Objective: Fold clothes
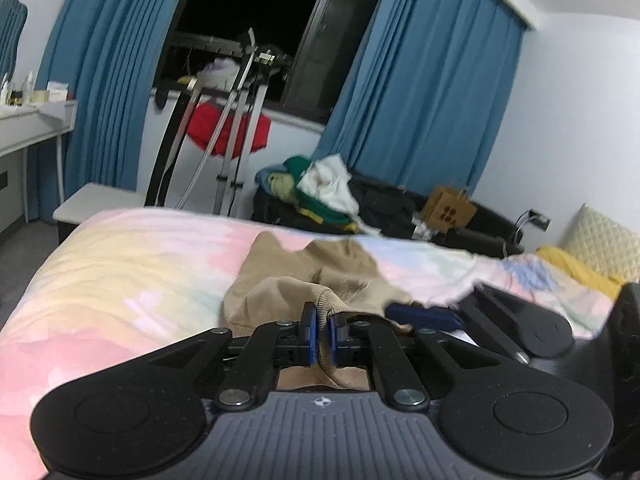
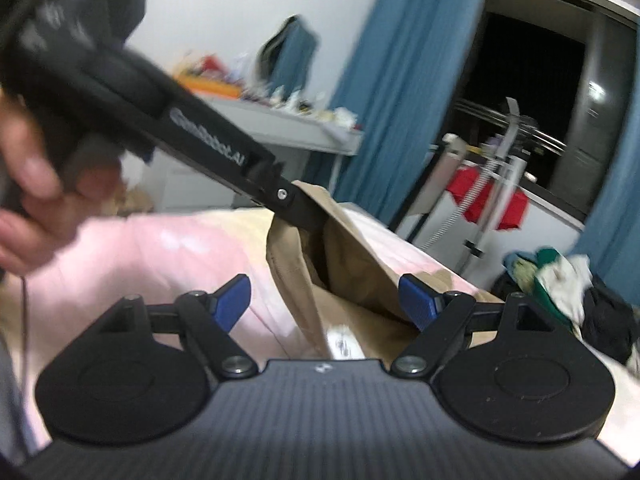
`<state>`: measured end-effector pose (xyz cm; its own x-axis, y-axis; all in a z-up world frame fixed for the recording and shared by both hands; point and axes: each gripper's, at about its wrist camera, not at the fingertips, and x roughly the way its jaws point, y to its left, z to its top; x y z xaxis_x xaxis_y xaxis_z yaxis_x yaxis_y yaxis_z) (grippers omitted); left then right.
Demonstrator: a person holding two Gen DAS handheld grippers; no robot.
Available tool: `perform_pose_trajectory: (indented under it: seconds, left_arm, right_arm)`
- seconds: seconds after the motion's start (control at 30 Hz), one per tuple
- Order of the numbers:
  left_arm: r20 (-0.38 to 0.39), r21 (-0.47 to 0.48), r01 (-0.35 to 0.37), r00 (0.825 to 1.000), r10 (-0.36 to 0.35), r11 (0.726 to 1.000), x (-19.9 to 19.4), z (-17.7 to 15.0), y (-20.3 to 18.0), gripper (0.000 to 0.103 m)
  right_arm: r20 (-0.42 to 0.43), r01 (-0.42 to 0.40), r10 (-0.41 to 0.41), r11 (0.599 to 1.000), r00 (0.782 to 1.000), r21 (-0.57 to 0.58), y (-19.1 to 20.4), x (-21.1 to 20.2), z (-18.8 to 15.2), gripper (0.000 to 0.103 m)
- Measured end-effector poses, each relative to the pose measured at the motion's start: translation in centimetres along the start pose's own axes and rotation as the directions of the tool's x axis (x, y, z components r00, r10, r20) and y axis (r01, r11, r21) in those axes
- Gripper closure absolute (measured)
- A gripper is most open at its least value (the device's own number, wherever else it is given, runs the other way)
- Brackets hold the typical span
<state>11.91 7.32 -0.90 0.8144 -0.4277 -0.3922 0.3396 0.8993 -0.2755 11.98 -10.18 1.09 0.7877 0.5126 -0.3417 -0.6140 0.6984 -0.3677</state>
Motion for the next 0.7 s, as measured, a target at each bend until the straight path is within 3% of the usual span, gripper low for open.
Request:
perform_pose_trajectory:
  seconds: [0.1,0.17,0.37,0.47,0.53,0.57,0.63,0.7]
  left_arm:
    - [-0.021,-0.003,-0.012,1.000,0.012,1.000,0.5,-0.2,0.8,0.096]
    - [-0.036,-0.023,-0.021,0.999,0.020,1.000,1.0,-0.2,1.3,0.096]
    - [-0.077,-0.001,-0.028,0.997,0.028,1.000,2.7,-0.2,1.7,0.096]
    - [-0.082,0.032,-0.011,0.997,0.013,0.999,3.1,-0.1,0.9,0.095]
    - [-0.080,0.060,-0.009,0.997,0.014,0.998,3.1,-0.3,0.4,0.095]
    - [-0.080,0.070,-0.008,0.997,0.014,0.997,3.1,-0.4,0.2,0.095]
    - [-0.084,0.078,-0.007,0.996,0.013,0.997,3.1,-0.7,0.1,0.094]
    - [-0.089,0.084,-0.005,0.996,0.012,0.996,3.1,-0.8,0.1,0.094]
  right_arm:
    - [-0.004,-0.009,0.009,0.996,1.000,-0.093,0.7,1.9,-0.2,0.029]
    - [-0.006,-0.031,0.030,0.994,1.000,-0.101,0.7,2.3,-0.7,0.029]
    - [0.020,-0.127,0.127,0.992,0.992,0.011,-1.0,-0.8,-2.1,0.029]
    - [0.073,-0.110,0.104,0.990,0.992,0.088,-2.2,-2.2,-2.0,0.029]
    - [0.069,-0.073,0.067,0.994,0.995,0.079,-2.3,-1.9,-2.2,0.030]
    - [0.050,-0.060,0.058,0.997,0.997,0.049,-2.1,-1.1,-2.3,0.034]
    - [0.010,-0.046,0.046,0.999,0.999,-0.021,-1.6,0.7,-2.3,0.056]
    - [-0.005,-0.049,0.048,0.998,0.999,-0.042,-1.2,1.8,-2.3,0.067]
